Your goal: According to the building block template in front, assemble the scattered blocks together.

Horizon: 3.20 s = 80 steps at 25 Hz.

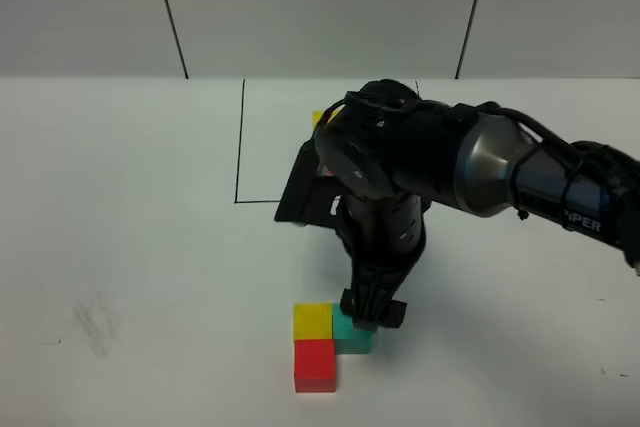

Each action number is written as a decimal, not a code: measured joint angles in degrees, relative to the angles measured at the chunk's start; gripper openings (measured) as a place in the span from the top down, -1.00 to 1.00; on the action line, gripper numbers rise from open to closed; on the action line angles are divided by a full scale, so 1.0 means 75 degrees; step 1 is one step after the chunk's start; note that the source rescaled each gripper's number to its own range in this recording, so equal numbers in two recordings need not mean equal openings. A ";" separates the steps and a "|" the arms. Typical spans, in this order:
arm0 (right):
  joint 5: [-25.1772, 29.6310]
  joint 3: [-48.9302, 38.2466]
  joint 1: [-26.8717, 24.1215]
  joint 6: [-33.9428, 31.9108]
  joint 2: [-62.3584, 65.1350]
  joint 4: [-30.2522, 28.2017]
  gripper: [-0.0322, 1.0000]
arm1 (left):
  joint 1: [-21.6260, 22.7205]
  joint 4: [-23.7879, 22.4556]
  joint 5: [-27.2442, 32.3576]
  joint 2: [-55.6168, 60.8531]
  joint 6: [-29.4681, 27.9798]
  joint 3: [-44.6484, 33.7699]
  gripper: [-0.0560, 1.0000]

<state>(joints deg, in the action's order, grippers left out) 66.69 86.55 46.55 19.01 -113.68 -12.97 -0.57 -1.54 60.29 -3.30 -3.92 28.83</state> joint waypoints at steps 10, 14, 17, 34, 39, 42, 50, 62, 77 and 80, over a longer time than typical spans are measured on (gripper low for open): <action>0.0336 0.0000 -0.1836 -0.0785 0.1871 -0.0048 -0.91 | 0.0000 0.0000 0.0000 0.0000 0.0000 0.0000 -0.54; 0.0350 0.0000 -0.3302 -0.0877 0.2788 0.0189 -0.91 | 0.0000 0.0000 0.0000 0.0000 0.0000 0.0000 -0.54; 0.0366 0.0000 -0.4542 -0.0905 0.3274 0.0643 -0.91 | 0.0000 0.0000 0.0000 0.0000 0.0000 0.0000 -0.54; 0.0415 -0.1346 -0.7659 -0.1493 0.7307 0.0276 -0.91 | 0.0000 0.0000 0.0000 0.0000 0.0000 0.0000 -0.54; 0.0423 -0.2457 -0.7659 -0.2535 0.9143 -0.0519 -0.91 | 0.0000 0.0000 0.0000 0.0000 0.0000 0.0000 -0.54; 0.0432 -0.3220 -0.7659 -0.3129 1.0315 -0.0832 -0.91 | 0.0000 0.0000 0.0000 0.0000 0.0007 0.0000 -0.54; 0.0440 -0.5348 -0.7659 -0.3854 1.3045 -0.0917 -0.91 | 0.0000 0.0000 0.0000 0.0000 0.0007 0.0000 -0.54; -0.0345 -0.7423 -0.7659 -0.4036 1.5205 0.0444 -0.89 | 0.0000 0.0000 -0.0007 0.0000 0.0007 0.0000 -0.54; -0.0589 -0.7836 -0.7554 -0.3737 1.5211 0.1118 -0.16 | 0.0000 0.0000 -0.0007 0.0000 0.0007 0.0000 -0.54; -0.0595 -0.7836 -0.6947 -0.3737 1.5211 0.1126 0.05 | 0.0000 0.0000 -0.0007 0.0000 0.0001 0.0000 -0.54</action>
<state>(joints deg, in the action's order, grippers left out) 62.23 27.78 -5.55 -9.01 0.40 -4.53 -0.57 -1.54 60.23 -3.30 -3.92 28.83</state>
